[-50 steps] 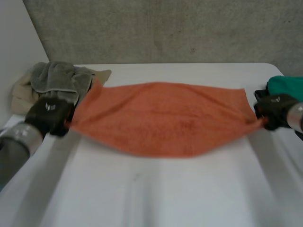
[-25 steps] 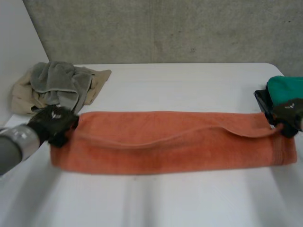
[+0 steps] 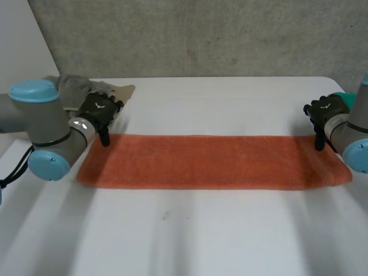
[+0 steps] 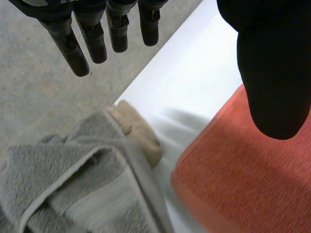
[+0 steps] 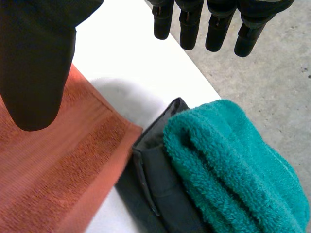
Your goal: Fold the laundry.
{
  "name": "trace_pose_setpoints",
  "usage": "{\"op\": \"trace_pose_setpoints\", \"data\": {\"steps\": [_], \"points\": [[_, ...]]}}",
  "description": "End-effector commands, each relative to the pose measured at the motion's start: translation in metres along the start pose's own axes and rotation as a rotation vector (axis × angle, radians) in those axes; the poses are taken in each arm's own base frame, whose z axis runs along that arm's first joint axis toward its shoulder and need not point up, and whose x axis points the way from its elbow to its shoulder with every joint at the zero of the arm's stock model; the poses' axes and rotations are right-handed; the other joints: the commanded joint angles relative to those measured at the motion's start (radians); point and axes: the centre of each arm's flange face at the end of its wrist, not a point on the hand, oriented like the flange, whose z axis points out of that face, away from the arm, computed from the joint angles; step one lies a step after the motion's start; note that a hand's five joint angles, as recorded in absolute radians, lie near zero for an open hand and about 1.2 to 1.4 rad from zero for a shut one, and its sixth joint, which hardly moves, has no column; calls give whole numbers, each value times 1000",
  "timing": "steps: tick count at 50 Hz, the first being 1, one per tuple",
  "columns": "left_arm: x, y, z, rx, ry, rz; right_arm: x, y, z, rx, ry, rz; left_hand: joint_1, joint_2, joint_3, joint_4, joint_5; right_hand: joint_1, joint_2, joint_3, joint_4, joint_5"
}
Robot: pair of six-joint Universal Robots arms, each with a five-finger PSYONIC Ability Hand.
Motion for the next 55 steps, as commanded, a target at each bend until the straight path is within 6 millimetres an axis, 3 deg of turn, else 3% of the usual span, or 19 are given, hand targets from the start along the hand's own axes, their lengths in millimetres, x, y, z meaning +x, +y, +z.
{"op": "trace_pose_setpoints", "data": {"steps": [1, 8, 11, 18, 26, 28, 29, 30, 33, 37, 41, 44, 46, 49, 50, 51, 55], "points": [[-9, -33, -28, 56, -11, -64, 10, -15, -31, 16, -11, 84, -17, -35, -36, -27, -44, -51, -43, -33, -32, -42], [-18, -50, -67, 69, -23, -91, 0, -16, -87, -3, -206, 97, -17, -35, -36, -27, -44, -3, 5, 15, 16, 6], [-15, -50, -83, 76, -7, -91, 3, 4, -98, -50, -259, 132, -17, -35, -36, -27, -44, 85, 93, 103, 104, 94], [0, -42, -96, 117, 54, -89, 14, 53, -92, -52, -253, 156, -17, -35, -36, -27, -44, 209, 217, 227, 227, 217], [9, -38, -97, 134, 75, -86, 14, 80, -67, -2, -184, 124, -17, -35, -36, -27, -44, 252, 260, 271, 271, 261], [9, -38, -97, 134, 75, -86, 10, 87, -62, -18, -192, 129, -17, -35, -36, -27, -44, 471, 479, 489, 490, 480], [9, -37, -97, 132, 75, -86, 9, 89, -59, -23, -192, 126, -17, -35, -36, -27, -44, 778, 786, 796, 797, 787], [9, -37, -97, 132, 75, -86, 12, 90, -55, -25, -170, 119, -17, -35, -36, -27, -44, 1167, 1175, 1185, 1186, 1175], [10, -37, -97, 134, 76, -87, 22, 97, -53, -58, -118, 117, -17, -35, -36, -27, -44, 1171, 1179, 1189, 1189, 1179], [10, -38, -100, 137, 75, -86, 56, 106, -52, -126, 49, 110, -17, -35, -36, -27, -44, 1171, 1179, 1189, 1189, 1179], [2, -45, -108, 154, 52, -83, 109, 111, -60, -149, 186, 8, -17, -35, -36, -27, -44, 1171, 1179, 1189, 1189, 1179], [2, -45, -112, 155, 50, -83, 136, 118, -60, -180, 248, -112, -17, -35, -36, -27, -44, 1171, 1179, 1189, 1189, 1179], [0, -46, -114, 156, 46, -83, 135, 111, -59, -168, 240, -176, -17, -35, -36, -27, -44, 1171, 1179, 1189, 1189, 1179], [0, -44, -116, 148, 44, -85, 92, 69, -56, -35, 152, -228, -17, -35, -36, -27, -44, 1171, 1179, 1189, 1189, 1179], [1, -43, -117, 145, 45, -86, 66, 43, -58, 47, 107, -252, -17, -35, -36, -27, -44, 1171, 1179, 1189, 1189, 1179], [1, -43, -118, 146, 45, -86, 54, 31, -59, 90, 87, -261, -17, -35, -36, -27, -44, 1171, 1179, 1189, 1189, 1179], [1, -45, -123, 151, 44, -91, -8, -28, -80, 335, -6, -312, -17, -35, -36, -27, -44, 1171, 1179, 1189, 1189, 1179]]}}
